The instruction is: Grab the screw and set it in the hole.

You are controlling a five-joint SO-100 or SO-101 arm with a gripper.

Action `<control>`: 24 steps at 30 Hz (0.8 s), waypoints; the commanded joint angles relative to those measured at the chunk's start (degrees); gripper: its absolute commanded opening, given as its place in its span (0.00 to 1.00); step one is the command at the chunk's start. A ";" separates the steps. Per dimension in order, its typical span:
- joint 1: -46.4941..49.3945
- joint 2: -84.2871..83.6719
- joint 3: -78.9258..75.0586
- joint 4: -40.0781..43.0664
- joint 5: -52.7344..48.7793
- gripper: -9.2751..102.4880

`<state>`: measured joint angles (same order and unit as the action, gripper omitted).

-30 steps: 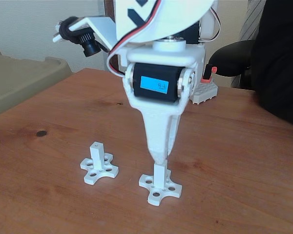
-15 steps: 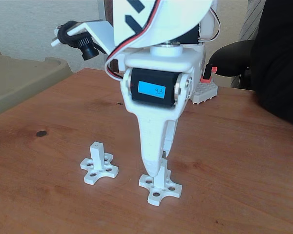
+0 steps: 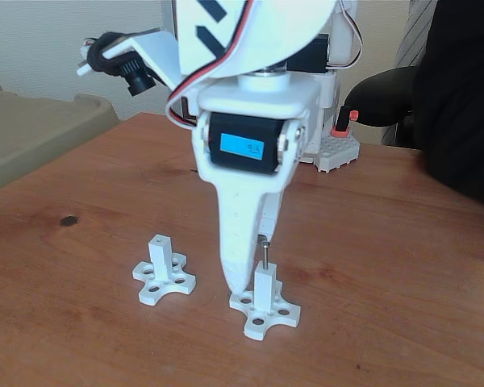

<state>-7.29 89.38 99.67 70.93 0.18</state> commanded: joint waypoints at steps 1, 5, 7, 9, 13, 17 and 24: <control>1.23 4.48 -5.10 0.44 -0.88 0.30; 2.55 6.24 -5.62 0.62 -1.67 0.30; 3.34 7.56 -5.80 0.79 -2.02 0.30; 4.39 10.02 -5.89 1.05 -2.72 0.30; 5.36 12.92 -5.62 1.67 -3.60 0.30; 6.24 16.96 -4.57 2.46 -4.39 0.27; 6.94 26.37 2.46 2.11 -4.92 0.17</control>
<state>-0.44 106.88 100.99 73.48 -3.96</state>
